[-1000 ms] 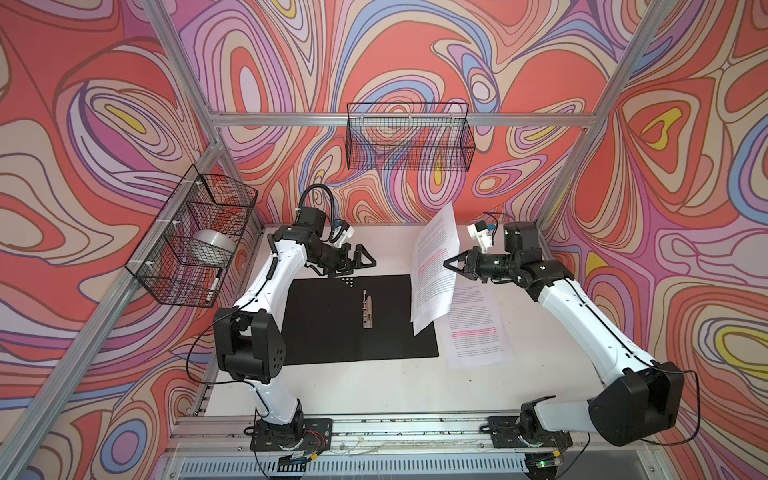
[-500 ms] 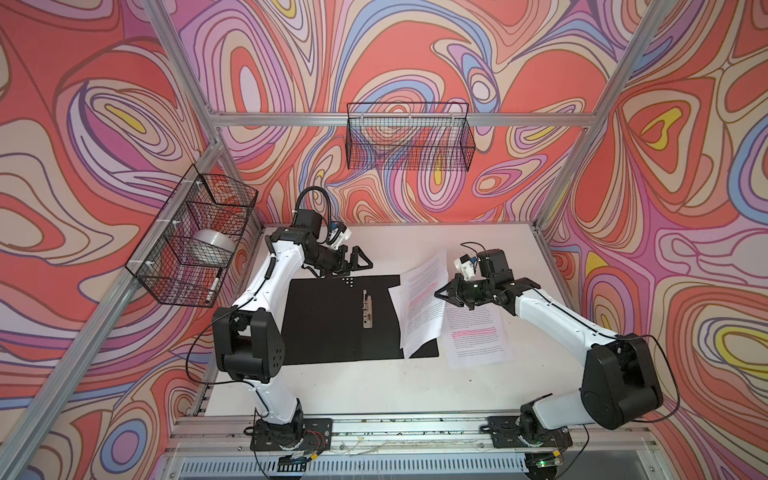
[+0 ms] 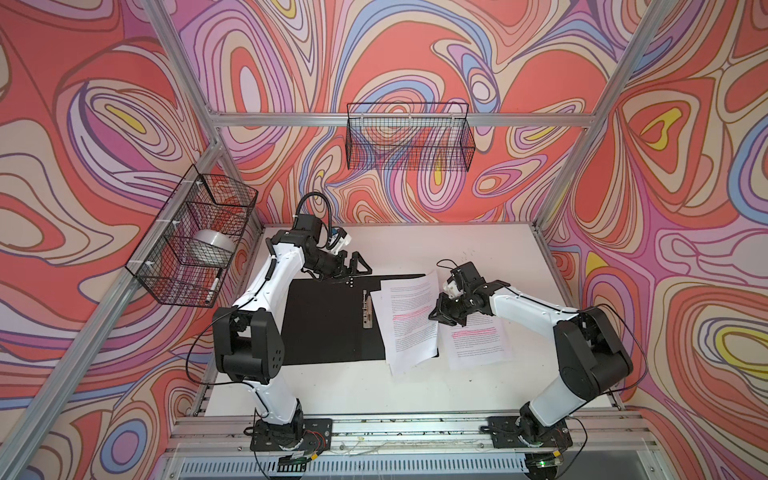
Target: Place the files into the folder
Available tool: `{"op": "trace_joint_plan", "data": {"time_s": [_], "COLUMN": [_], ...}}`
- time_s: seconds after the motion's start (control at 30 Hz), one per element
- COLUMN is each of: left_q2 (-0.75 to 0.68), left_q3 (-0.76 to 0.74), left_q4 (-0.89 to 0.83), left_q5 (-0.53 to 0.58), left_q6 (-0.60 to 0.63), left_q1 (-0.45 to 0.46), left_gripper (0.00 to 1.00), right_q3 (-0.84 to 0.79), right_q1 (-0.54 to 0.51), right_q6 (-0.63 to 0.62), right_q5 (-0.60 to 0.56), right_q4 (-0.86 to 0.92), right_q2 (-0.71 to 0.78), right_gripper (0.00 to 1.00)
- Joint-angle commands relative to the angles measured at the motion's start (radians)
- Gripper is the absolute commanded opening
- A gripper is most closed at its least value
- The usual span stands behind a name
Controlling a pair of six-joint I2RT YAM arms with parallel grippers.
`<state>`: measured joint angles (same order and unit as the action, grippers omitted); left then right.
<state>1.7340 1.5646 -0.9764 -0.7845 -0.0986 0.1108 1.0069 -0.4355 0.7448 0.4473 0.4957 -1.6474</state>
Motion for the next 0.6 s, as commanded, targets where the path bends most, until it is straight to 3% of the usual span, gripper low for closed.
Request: {"op": "trace_joint_plan", "data": {"time_s": [0.0, 0.57], "left_q2": [-0.036, -0.077], "left_q3": [-0.018, -0.202], "left_q4": [-0.035, 0.021], "left_q5": [0.013, 0.095], "left_q6": [0.031, 0.001], "left_q1": [-0.008, -0.008], "left_gripper": [1.0, 1.0], "right_q3": [0.047, 0.085], "right_q1": [-0.025, -0.094], "right_q6": [-0.013, -0.013], "right_q5": [-0.09, -0.217], "right_q4": [0.068, 0.171], "right_q2": [-0.02, -0.101], "right_gripper": [0.28, 0.44]}}
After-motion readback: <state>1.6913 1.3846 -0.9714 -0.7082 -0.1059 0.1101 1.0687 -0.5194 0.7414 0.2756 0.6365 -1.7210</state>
